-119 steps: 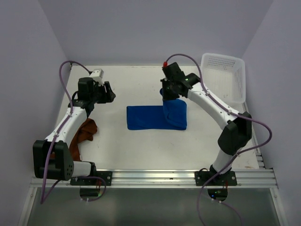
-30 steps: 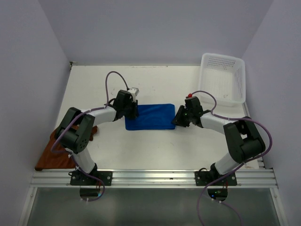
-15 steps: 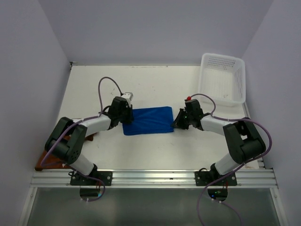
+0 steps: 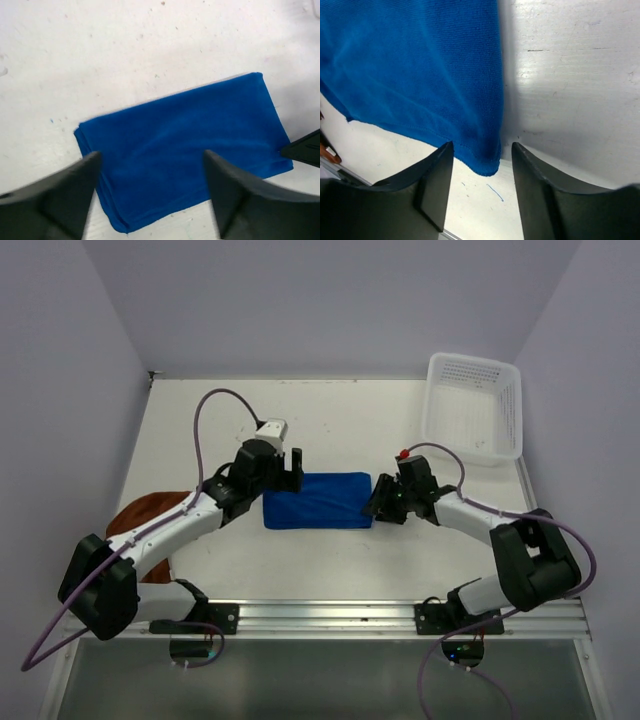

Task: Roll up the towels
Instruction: Roll the towel

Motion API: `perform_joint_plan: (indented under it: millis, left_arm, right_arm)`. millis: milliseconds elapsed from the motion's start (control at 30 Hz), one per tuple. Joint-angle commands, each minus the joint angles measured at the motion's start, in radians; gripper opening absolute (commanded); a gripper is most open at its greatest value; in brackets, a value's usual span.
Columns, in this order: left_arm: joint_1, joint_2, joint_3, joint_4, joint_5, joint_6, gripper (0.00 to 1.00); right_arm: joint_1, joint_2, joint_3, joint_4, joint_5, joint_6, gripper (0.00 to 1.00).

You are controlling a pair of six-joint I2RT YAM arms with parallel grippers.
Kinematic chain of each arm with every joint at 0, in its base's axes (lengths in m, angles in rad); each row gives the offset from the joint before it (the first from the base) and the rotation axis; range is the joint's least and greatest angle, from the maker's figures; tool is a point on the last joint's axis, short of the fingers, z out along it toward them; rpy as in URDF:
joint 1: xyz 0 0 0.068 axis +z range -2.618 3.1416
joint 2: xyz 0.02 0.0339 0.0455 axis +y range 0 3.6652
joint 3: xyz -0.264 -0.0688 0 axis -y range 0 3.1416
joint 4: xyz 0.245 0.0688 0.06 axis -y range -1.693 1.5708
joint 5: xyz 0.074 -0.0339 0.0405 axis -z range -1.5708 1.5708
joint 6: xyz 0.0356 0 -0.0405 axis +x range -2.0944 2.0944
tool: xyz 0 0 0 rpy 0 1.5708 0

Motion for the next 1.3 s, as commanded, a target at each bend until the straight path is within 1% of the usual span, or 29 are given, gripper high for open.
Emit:
perform_joint_plan:
  millis: [0, 33, 67, 100, 133, 167, 200, 233, 300, 333, 400, 433, 467, 500, 533, 567, 600, 633, 667, 733, 767, 800, 867, 933, 1100, 1233, 1267]
  left_arm:
    - [-0.040, -0.033, 0.109, -0.044, -0.148, 0.017, 0.99]
    - [-0.072, -0.037, 0.123, -0.042, -0.181, 0.029, 1.00]
    - [-0.091, -0.033, 0.152, -0.038, -0.248, 0.043, 1.00]
    - [-0.108, -0.023, 0.172, -0.045, -0.286, 0.061, 1.00]
    - [-0.146, -0.014, 0.192, -0.048, -0.334, 0.080, 1.00]
    - [-0.171, 0.019, 0.212, -0.050, -0.412, 0.100, 1.00]
    - [-0.191, 0.039, 0.267, -0.073, -0.440, 0.136, 1.00]
    - [-0.220, 0.065, 0.301, -0.096, -0.451, 0.146, 1.00]
    - [-0.225, 0.148, 0.409, -0.158, -0.393, 0.158, 1.00]
    - [-0.226, 0.174, 0.431, -0.165, -0.380, 0.157, 1.00]
    - [-0.225, 0.251, 0.505, -0.192, -0.350, 0.091, 1.00]
    - [-0.223, 0.276, 0.525, -0.189, -0.321, 0.095, 1.00]
    - [-0.223, 0.317, 0.563, -0.183, -0.240, 0.124, 1.00]
    - [-0.223, 0.335, 0.581, -0.176, -0.194, 0.136, 1.00]
    - [-0.223, 0.375, 0.604, -0.183, -0.161, 0.138, 1.00]
    - [-0.223, 0.398, 0.656, -0.188, -0.125, 0.147, 0.97]
    - [-0.223, 0.420, 0.684, -0.211, -0.111, 0.146, 0.95]
    - [-0.225, 0.472, 0.718, -0.232, -0.104, 0.137, 0.93]
    - [-0.223, 0.499, 0.791, -0.261, -0.069, 0.128, 0.92]
    - [-0.222, 0.574, 0.860, -0.333, -0.023, 0.126, 0.88]
    - [-0.222, 0.598, 0.922, -0.356, 0.015, 0.121, 0.84]
    - [-0.222, 0.621, 0.946, -0.402, 0.031, 0.115, 0.83]
    - [-0.222, 0.670, 0.986, -0.432, 0.055, 0.082, 0.80]
    - [-0.222, 0.698, 0.999, -0.462, 0.074, 0.062, 0.78]
    - [-0.222, 0.770, 1.008, -0.490, 0.149, -0.027, 0.67]
    - [-0.225, 0.820, 1.025, -0.493, 0.161, -0.063, 0.63]
    - [-0.226, 0.829, 1.037, -0.495, 0.182, -0.075, 0.62]
  right_arm:
    - [0.002, -0.058, -0.010, -0.028, 0.003, -0.001, 0.55]
    - [0.002, -0.077, -0.012, -0.031, 0.013, 0.002, 0.58]
    - [0.003, -0.086, -0.015, -0.038, 0.042, -0.001, 0.64]
    - [0.002, -0.095, -0.024, -0.053, 0.065, 0.002, 0.68]
    - [0.003, -0.109, -0.035, -0.048, 0.077, 0.011, 0.74]
    - [0.002, -0.136, -0.045, -0.044, 0.092, 0.017, 0.78]
    - [0.000, -0.156, -0.068, -0.038, 0.132, 0.022, 0.90]
    - [0.002, -0.172, -0.084, -0.025, 0.140, 0.042, 0.97]
    - [-0.001, -0.216, -0.125, 0.016, 0.154, 0.067, 0.99]
    - [-0.001, -0.227, -0.139, 0.034, 0.149, 0.092, 0.99]
    - [-0.003, -0.250, -0.170, 0.074, 0.146, 0.111, 0.99]
    - [-0.003, -0.255, -0.174, 0.082, 0.143, 0.125, 0.93]
    - [-0.003, -0.262, -0.182, 0.091, 0.138, 0.128, 0.88]
    - [-0.003, -0.273, -0.196, 0.105, 0.135, 0.137, 0.83]
    - [-0.003, -0.281, -0.202, 0.110, 0.132, 0.140, 0.71]
    - [-0.003, -0.285, -0.217, 0.110, 0.125, 0.145, 0.66]
    - [-0.003, -0.289, -0.225, 0.155, 0.119, 0.152, 0.62]
    - [0.000, -0.289, -0.233, 0.168, 0.102, 0.159, 0.57]
    - [0.000, -0.282, -0.240, 0.183, 0.091, 0.165, 0.55]
    - [0.000, -0.264, -0.263, 0.243, 0.070, 0.186, 0.54]
    - [0.002, -0.255, -0.272, 0.264, 0.051, 0.191, 0.54]
    - [0.002, -0.246, -0.291, 0.312, 0.042, 0.206, 0.54]
    - [0.002, -0.207, -0.305, 0.349, 0.024, 0.218, 0.52]
    - [0.006, -0.180, -0.309, 0.398, 0.013, 0.231, 0.51]
    - [0.021, -0.100, -0.303, 0.459, -0.009, 0.240, 0.47]
    - [0.028, -0.062, -0.317, 0.495, -0.004, 0.252, 0.43]
    - [0.029, -0.055, -0.323, 0.504, -0.003, 0.255, 0.42]
